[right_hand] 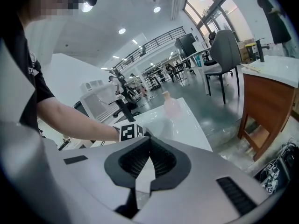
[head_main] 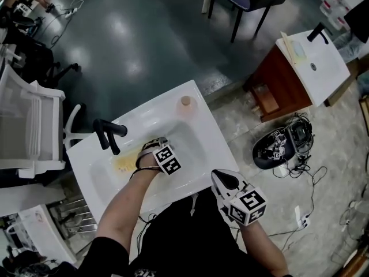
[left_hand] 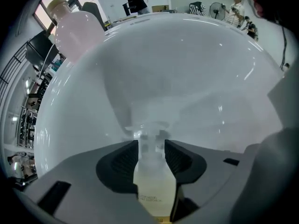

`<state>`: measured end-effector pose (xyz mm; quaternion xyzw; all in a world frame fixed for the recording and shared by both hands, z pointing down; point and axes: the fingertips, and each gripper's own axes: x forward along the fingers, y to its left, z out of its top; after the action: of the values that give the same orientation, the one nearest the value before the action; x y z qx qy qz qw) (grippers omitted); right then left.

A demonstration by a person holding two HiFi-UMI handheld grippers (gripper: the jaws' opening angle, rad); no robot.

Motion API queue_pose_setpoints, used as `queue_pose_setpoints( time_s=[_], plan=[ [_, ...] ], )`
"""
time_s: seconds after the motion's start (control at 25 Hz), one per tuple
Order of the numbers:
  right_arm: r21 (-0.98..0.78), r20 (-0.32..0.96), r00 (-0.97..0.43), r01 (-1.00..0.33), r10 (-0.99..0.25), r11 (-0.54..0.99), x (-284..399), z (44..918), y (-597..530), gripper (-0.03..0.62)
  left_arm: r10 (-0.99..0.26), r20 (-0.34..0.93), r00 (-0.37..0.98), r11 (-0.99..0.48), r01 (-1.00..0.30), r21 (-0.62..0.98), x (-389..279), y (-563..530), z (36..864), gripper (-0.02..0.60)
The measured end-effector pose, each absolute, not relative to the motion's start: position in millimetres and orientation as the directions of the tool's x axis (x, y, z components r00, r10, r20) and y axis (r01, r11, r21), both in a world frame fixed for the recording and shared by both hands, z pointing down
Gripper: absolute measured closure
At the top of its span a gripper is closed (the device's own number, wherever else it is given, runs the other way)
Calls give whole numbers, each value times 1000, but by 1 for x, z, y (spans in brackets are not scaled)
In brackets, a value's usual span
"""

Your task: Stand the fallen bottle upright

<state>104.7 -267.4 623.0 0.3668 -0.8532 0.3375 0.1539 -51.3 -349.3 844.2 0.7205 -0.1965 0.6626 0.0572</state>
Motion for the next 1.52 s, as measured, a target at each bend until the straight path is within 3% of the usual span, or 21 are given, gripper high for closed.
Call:
queue_pose_setpoints(
  time_s=[0.32, 0.6, 0.88, 1.08, 1.52],
  plan=[
    [-468, 511, -678, -736, -529, 490, 111, 621, -267, 580, -224, 974, -18, -952, -210, -222, -46, -345, 850, 419],
    [-474, 518, -690, -723, -506, 502, 103, 622, -267, 580, -93, 996, 8, -950, -301, -86, -46, -345, 852, 425],
    [-470, 520, -701, -712, -488, 521, 97, 614, -266, 580, -121, 993, -13, -957, -265, -120, -45, -340, 851, 431],
    [-446, 527, -694, -718, -492, 535, 101, 601, -270, 580, -116, 992, 57, -961, -260, -98, -34, -321, 841, 439],
    [-428, 497, -728, -679, -472, 597, 78, 571, -283, 580, -256, 928, 271, -886, -449, -114, -16, -333, 758, 463]
  ],
)
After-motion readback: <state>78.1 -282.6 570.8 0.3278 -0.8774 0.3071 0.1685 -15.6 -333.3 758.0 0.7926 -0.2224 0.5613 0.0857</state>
